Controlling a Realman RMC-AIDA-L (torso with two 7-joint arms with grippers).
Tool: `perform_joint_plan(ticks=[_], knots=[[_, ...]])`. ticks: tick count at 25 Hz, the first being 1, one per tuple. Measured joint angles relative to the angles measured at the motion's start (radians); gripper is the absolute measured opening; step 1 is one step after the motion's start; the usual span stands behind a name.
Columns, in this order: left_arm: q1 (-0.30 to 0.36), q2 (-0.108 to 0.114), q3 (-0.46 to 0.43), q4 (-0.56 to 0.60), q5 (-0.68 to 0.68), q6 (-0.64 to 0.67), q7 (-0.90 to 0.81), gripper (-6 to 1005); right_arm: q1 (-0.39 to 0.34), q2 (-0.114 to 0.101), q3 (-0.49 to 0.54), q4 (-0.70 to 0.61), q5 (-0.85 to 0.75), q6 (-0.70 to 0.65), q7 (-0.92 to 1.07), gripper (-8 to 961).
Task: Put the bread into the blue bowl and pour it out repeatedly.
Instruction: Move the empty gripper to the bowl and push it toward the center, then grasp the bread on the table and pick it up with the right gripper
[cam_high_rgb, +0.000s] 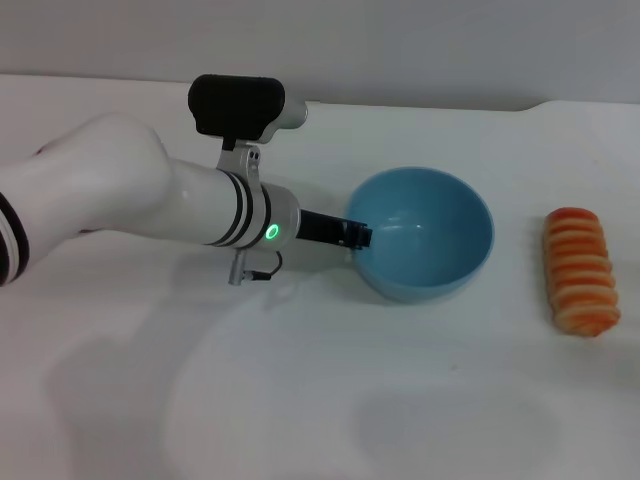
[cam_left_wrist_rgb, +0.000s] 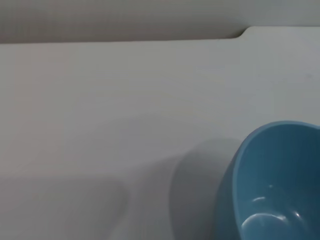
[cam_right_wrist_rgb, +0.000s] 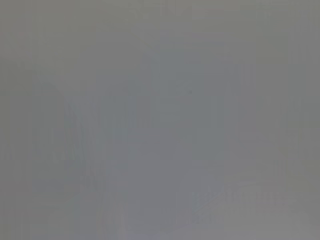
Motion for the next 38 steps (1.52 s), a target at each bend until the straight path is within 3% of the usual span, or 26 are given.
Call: perform_joint_plan(ticks=[8,14,19,29,32,34,35,36,38], knots=[[-0.024,0.007,-0.008,0.012,0.0,0.003,-0.002,151,-0.005,0.0,0.0,0.001,0.0,0.0,0.0,703],[-0.058,0.009,-0.01,0.008,0.009,0.016,-0.002,-1,-0.007,0.0,-0.001,0.007,-0.002,0.0,0.0,703],[-0.088,0.014,-0.022,0.006,0.043,0.025,-0.002,-1,0.0,0.0,-0.01,0.014,-0.028,0.003,0.02,703],[-0.185,0.017,-0.235,0.018,0.407,0.118,-0.111,-2,0.031,-0.009,-0.022,-0.001,-0.091,0.058,0.111,703],[-0.192,0.014,-0.276,0.027,0.475,0.137,-0.134,-2,0.043,-0.019,-0.063,-0.119,-0.241,0.154,0.36,703],[-0.195,0.014,-0.281,0.024,0.508,0.138,-0.158,-1,0.039,-0.014,-0.085,-0.24,-0.358,0.213,0.509,703],[-0.197,0.014,-0.283,0.02,0.527,0.138,-0.172,-1,0.032,-0.007,-0.105,-0.378,-0.497,0.281,0.677,703],[-0.198,0.014,-0.283,0.017,0.541,0.139,-0.181,-1,0.032,-0.007,-0.105,-0.378,-0.497,0.281,0.677,703],[-0.197,0.014,-0.284,0.015,0.558,0.144,-0.19,-1,0.033,-0.006,-0.128,-0.486,-0.639,0.359,0.862,703]])
